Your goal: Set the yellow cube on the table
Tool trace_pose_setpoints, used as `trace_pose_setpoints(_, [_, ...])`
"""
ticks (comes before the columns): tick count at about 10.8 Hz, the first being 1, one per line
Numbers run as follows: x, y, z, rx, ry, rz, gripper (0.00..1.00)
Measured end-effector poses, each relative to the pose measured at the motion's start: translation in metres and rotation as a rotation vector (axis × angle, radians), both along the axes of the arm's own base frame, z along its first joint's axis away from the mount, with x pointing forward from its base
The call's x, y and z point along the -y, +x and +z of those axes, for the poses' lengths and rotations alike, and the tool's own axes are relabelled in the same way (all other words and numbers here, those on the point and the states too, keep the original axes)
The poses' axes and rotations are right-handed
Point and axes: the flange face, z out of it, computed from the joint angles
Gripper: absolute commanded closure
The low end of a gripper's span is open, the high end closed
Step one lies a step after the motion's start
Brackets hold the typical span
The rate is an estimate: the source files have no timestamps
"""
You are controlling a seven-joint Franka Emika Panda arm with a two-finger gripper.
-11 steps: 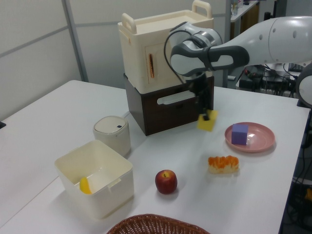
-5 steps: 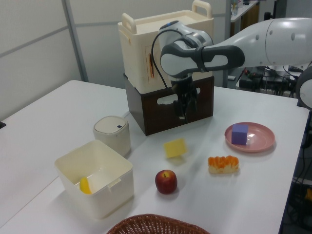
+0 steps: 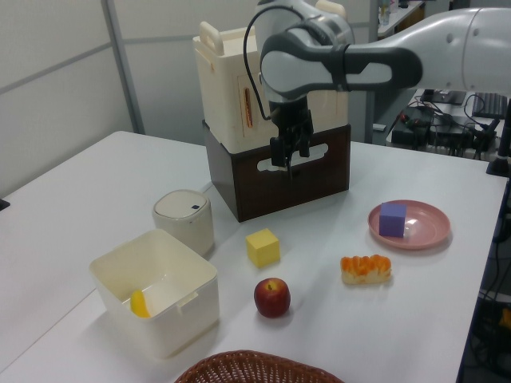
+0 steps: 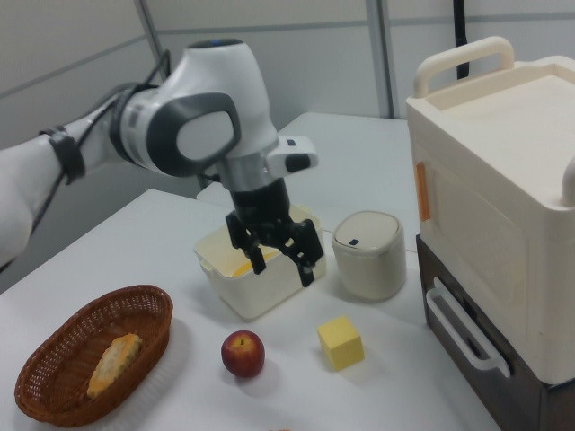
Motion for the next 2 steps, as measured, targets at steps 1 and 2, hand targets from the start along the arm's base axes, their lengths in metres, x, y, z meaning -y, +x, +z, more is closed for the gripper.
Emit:
trace_pose_setpoints(1, [-0.0029, -0.0041, 0.007, 0.001, 0.001, -0.005, 0.0])
trace_pose_setpoints(2, [-0.0009, -0.0057, 0.0102, 0.006, 0.0, -0.011, 0.0])
